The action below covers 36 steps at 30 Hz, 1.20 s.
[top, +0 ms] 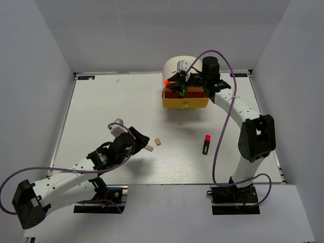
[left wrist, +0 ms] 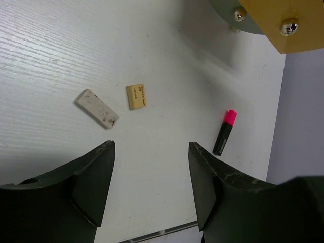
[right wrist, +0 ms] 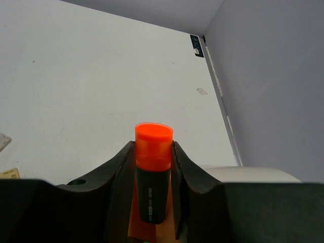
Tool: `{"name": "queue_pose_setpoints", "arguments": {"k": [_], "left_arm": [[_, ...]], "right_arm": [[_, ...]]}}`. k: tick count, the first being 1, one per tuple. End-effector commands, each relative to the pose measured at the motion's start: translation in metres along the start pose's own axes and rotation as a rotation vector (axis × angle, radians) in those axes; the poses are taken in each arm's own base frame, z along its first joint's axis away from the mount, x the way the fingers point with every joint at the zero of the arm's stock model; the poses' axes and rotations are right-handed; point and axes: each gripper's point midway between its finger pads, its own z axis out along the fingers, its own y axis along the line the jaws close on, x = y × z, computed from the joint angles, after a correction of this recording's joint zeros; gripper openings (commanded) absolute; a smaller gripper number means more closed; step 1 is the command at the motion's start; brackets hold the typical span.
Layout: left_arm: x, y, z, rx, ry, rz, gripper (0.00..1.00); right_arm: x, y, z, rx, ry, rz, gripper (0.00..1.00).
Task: Sort the stationery into containers
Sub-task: Place the pen in the drawer.
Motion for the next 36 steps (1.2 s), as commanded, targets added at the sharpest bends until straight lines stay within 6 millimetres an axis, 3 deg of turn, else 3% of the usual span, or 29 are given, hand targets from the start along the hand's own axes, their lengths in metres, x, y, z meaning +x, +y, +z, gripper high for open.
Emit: {"name": "queue_pose_setpoints", "arguments": {"k": [1, 11, 14, 17, 21, 25, 30, 32, 33, 35, 36], "left_arm": [[-0.003, 0.004, -0.002, -0.01, -0.016, -0.004, 0.7], [-0.003, 0.005, -0.003, -0.01, -0.016, -0.013, 0.7], [-0.003, 0.005, -0.003, -0.01, -0.016, -0.013, 0.7], [-0.003, 0.005, -0.003, -0.01, -0.016, -0.013, 0.7], [-0.003, 0.005, -0.003, -0.01, -0.016, -0.013, 0.7], [-0.003, 0.005, -0.003, -0.01, -0.016, -0.013, 0.7], [-0.003, 0.005, -0.003, -0.01, -0.016, -0.013, 0.7], [-0.004, 0.002, -0.003, -0.002, -0.019, -0.017, 0.7], [-0.004, 0.002, -0.003, -0.002, -0.019, -0.017, 0.7], [-0.004, 0.002, -0.003, -0.002, -0.019, -0.017, 0.7], [-0.004, 0.002, -0.003, -0.002, -0.019, -0.017, 0.7]], "right_arm": [[0.004, -0.003, 0.003, 0.017, 0.001, -0.013, 0.05], [0.02, 0.011, -0.001, -0.003, 0.024, 0.005, 0.19], [0.019, 0.013, -0.004, -0.001, 0.026, 0.0, 0.35], [0.017, 0.017, -0.005, -0.005, 0.024, -0.011, 0.62], [0.007, 0.022, -0.009, -0.018, 0.005, -0.022, 0.72], [-0.014, 0.027, -0.013, -0.032, -0.032, -0.035, 0.72], [-0.052, 0.033, -0.025, -0.019, -0.082, -0.065, 0.6], [-0.058, 0.037, -0.029, -0.013, -0.08, -0.054, 0.51], [-0.062, 0.037, -0.033, -0.001, -0.077, -0.052, 0.39], [-0.051, 0.036, -0.037, 0.034, -0.029, -0.005, 0.25], [-0.05, 0.035, -0.039, 0.047, -0.015, 0.005, 0.12]]}}
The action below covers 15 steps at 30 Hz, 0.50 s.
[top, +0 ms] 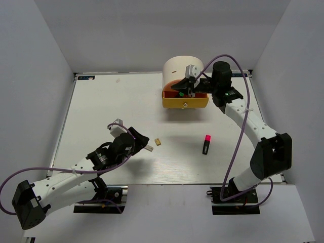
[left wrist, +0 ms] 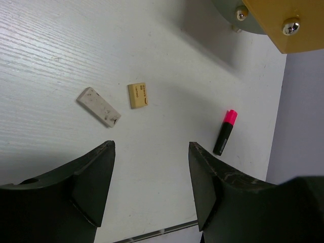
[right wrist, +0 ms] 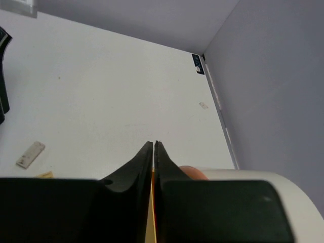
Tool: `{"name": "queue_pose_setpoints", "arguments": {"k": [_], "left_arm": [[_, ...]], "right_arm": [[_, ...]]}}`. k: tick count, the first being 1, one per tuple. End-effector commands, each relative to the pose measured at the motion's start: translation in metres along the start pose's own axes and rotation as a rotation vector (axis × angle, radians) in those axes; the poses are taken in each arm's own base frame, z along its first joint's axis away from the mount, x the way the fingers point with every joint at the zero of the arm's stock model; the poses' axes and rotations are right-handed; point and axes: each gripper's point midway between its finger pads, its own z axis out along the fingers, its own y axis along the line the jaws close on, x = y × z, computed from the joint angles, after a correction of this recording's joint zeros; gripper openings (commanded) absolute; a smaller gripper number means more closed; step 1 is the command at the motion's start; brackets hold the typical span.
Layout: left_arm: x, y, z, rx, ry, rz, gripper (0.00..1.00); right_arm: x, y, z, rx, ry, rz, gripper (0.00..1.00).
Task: Sort the stationery into containers
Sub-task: Place the pen in the drawer.
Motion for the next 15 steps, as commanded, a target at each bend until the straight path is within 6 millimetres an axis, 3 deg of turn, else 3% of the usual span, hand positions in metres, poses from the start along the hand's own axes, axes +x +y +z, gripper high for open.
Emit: {"name": "queue_pose_setpoints", "arguments": {"k": [1, 2, 5, 6, 8, 9, 10, 11, 12, 13, 15], "left_arm": [[-0.005, 0.001, -0.002, 0.004, -0.022, -0.009, 0.7], [-0.005, 0.001, -0.002, 0.004, -0.022, -0.009, 0.7], [-0.005, 0.001, -0.002, 0.004, -0.022, -0.009, 0.7], [-0.002, -0.001, -0.003, 0.009, -0.016, -0.014, 0.7], [-0.002, 0.001, -0.003, 0.009, -0.015, -0.023, 0.7], [0.0, 0.005, -0.002, 0.001, -0.013, -0.019, 0.7], [0.001, 0.007, -0.002, 0.006, -0.015, -0.022, 0.7], [0.001, 0.007, -0.002, 0.006, -0.015, -0.022, 0.7], [0.002, 0.004, -0.002, 0.018, -0.009, -0.026, 0.7], [0.002, 0.004, -0.002, 0.018, -0.009, -0.026, 0.7], [0.005, 0.002, 0.001, 0.019, 0.0, -0.025, 0.7]], "right_arm": [[0.01, 0.001, -0.011, 0.049, 0.063, 0.078, 0.05], [0.022, -0.001, -0.015, 0.083, 0.113, 0.121, 0.0], [0.043, 0.003, -0.027, 0.129, 0.211, 0.263, 0.0], [0.058, 0.017, -0.035, 0.126, 0.272, 0.367, 0.0], [0.071, 0.024, -0.05, 0.165, 0.342, 0.418, 0.28], [0.081, 0.037, -0.058, 0.171, 0.4, 0.488, 0.38], [0.079, 0.047, -0.065, 0.176, 0.414, 0.493, 0.58], [0.085, 0.055, -0.073, 0.183, 0.445, 0.527, 0.69], [0.102, 0.07, -0.083, 0.197, 0.499, 0.571, 0.81], [0.087, 0.072, -0.09, 0.226, 0.486, 0.545, 0.9], [0.098, 0.088, -0.106, 0.279, 0.532, 0.586, 0.9]]}}
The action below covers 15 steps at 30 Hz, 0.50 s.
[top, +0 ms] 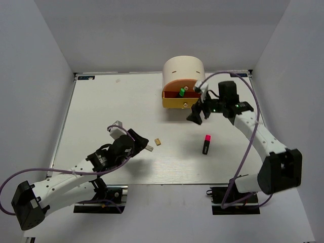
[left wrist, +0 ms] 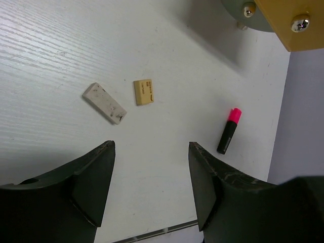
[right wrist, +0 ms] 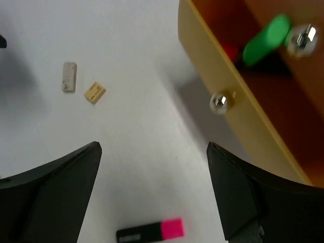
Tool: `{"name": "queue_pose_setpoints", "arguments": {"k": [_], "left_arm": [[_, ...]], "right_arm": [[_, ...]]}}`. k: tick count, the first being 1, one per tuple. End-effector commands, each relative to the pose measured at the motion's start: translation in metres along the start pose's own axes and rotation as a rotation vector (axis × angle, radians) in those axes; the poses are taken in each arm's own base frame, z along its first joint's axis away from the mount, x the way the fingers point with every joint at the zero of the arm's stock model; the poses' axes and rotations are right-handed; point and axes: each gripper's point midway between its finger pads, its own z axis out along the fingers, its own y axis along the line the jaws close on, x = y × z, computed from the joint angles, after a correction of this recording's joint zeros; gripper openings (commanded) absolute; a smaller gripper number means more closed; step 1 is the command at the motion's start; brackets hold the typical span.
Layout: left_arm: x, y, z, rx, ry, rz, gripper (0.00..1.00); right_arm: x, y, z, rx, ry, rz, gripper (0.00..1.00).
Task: Sort the stationery into containers
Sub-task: Pick up the pen from the center of the board.
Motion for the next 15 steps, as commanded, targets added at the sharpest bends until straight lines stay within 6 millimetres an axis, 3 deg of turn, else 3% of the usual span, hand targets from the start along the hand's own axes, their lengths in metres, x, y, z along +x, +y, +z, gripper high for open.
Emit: {"name": "queue_pose_setpoints", "arguments": {"k": [1, 2, 4, 7, 9, 10, 12, 14, 15], "left_arm": [[0.001, -0.005, 0.002, 0.015, -0.003, -0.012, 0.7], [0.0, -0.008, 0.002, 0.025, -0.007, -0.017, 0.7], [0.003, -0.01, 0.006, 0.028, 0.004, -0.016, 0.7], [0.007, -0.012, 0.008, 0.039, 0.022, 0.004, 0.7], [0.01, -0.013, 0.011, 0.036, 0.033, 0.028, 0.7], [0.011, -0.016, 0.011, 0.048, 0.038, 0.024, 0.7], [0.017, -0.019, 0.014, 0.058, 0.065, 0.036, 0.7], [0.02, -0.021, 0.016, 0.068, 0.076, 0.043, 0.71], [0.023, -0.021, 0.018, 0.07, 0.085, 0.053, 0.71]], "right_arm": [[0.024, 0.013, -0.031, 0.1, 0.073, 0.088, 0.9], [0.028, 0.017, -0.036, 0.116, 0.081, 0.097, 0.9], [0.063, 0.03, -0.041, 0.1, 0.168, 0.19, 0.9], [0.107, 0.037, -0.046, 0.138, 0.288, 0.332, 0.53], [0.121, 0.041, -0.05, 0.169, 0.331, 0.417, 0.23], [0.136, 0.039, -0.054, 0.219, 0.376, 0.438, 0.16], [0.151, 0.039, -0.057, 0.266, 0.43, 0.535, 0.17], [0.17, 0.041, -0.06, 0.309, 0.519, 0.627, 0.25], [0.179, 0.042, -0.058, 0.303, 0.558, 0.661, 0.35]]}}
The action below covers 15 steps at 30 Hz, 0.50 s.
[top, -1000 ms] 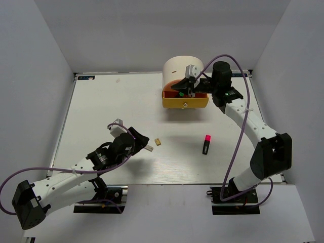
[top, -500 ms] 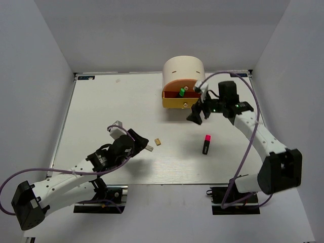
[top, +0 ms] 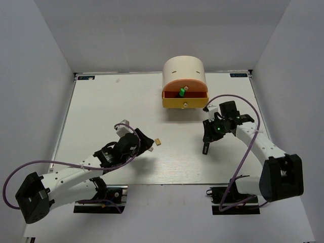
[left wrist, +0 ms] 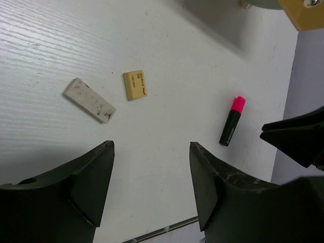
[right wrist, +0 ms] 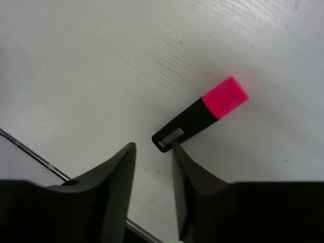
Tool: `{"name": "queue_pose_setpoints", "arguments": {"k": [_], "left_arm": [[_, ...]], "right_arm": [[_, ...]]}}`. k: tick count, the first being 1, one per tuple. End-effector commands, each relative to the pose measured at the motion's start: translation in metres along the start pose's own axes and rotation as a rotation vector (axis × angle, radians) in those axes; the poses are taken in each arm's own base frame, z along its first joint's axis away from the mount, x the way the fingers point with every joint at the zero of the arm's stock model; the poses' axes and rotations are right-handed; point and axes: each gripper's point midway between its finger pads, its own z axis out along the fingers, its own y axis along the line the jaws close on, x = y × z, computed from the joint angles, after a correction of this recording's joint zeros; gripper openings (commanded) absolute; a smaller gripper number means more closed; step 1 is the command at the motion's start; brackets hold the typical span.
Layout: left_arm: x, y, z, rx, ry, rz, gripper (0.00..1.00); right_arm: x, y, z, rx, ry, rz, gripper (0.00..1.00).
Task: Sort the stationery into containers
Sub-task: Pick up the pen from the center of the board.
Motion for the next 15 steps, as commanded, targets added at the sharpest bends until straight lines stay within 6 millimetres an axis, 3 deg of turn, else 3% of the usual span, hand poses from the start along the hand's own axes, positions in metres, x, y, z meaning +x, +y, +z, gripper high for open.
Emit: {"name": "queue_pose_setpoints", "arguments": {"k": [1, 4, 6, 12, 15], "left_arm": [[0.006, -0.015, 0.0, 0.059, 0.036, 0.021, 0.71], [0.01, -0.013, 0.002, 0.052, 0.05, 0.034, 0.71], [0.01, -0.013, 0.002, 0.052, 0.05, 0.034, 0.71], [0.006, -0.011, -0.003, 0.051, 0.041, 0.033, 0.72], [0.009, -0.005, -0.003, 0.042, 0.045, 0.026, 0.72]], "right_arm": [[0.024, -0.015, 0.004, 0.091, 0.119, 0.171, 0.41], [0.023, -0.018, 0.011, 0.108, 0.117, 0.223, 0.62], [0.022, -0.025, 0.018, 0.136, 0.128, 0.248, 0.68], [0.007, -0.05, 0.026, 0.272, 0.1, 0.356, 0.7], [0.012, -0.059, 0.034, 0.321, 0.097, 0.4, 0.65]]}}
